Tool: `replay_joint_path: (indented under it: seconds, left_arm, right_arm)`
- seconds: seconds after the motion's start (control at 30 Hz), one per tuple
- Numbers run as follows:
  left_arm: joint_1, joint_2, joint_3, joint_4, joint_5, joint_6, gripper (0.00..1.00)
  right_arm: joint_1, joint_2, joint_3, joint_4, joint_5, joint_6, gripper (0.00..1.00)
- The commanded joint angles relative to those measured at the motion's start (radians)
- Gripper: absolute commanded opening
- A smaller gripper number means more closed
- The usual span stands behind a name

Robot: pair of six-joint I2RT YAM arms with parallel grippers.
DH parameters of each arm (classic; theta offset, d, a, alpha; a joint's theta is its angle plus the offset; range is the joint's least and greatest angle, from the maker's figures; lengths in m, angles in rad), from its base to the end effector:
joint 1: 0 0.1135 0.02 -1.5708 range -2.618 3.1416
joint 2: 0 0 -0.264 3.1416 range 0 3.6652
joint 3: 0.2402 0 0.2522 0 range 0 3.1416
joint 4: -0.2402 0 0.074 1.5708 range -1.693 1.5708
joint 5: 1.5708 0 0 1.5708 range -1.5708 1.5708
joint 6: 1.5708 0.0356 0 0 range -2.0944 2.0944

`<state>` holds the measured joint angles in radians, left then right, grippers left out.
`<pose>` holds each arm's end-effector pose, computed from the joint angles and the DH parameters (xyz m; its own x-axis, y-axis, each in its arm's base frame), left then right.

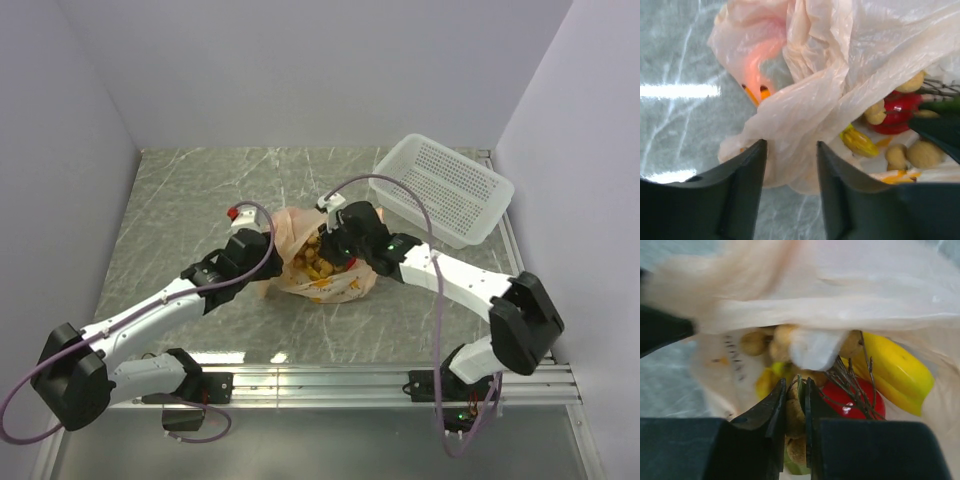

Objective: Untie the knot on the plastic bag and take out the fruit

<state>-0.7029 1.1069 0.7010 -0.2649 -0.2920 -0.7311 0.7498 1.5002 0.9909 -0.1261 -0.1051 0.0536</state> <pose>0.1861 -0.1443 0.2408 -0.6515 -0.2860 -0.7026 0.0161 0.9208 -0.3898 0.2408 0.2294 0.2449 -0.4733 -0.3680 -0.8003 -0.7152 0.6910 0.1053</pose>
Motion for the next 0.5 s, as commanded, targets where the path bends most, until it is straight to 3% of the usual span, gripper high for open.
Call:
replay_joint_path:
  seconds: [0.0, 0.03, 0.13, 0.33, 0.47]
  left_arm:
    - [0.009, 0.031, 0.089, 0.058, -0.039, -0.011, 0.47]
    - [0.01, 0.042, 0.104, 0.046, -0.039, -0.002, 0.29]
    - [0.014, 0.065, 0.173, -0.016, -0.053, 0.019, 0.0]
    - [0.048, 0.059, 0.296, -0.129, -0.061, 0.093, 0.0]
    - [0.062, 0.076, 0.389, -0.215, -0.038, 0.142, 0.0]
  right_arm:
    - [-0.003, -0.109, 0.0, -0.01, -0.099, -0.021, 0.0]
    - [-0.001, -0.136, 0.003, -0.027, -0.11, -0.026, 0.0]
    - [-0.003, -0.184, 0.018, -0.056, -0.154, -0.035, 0.0]
    - [-0.004, -0.267, 0.043, -0.052, -0.255, -0.028, 0.0]
    - [-0.003, -0.322, 0.051, 0.038, -0.262, 0.005, 0.0]
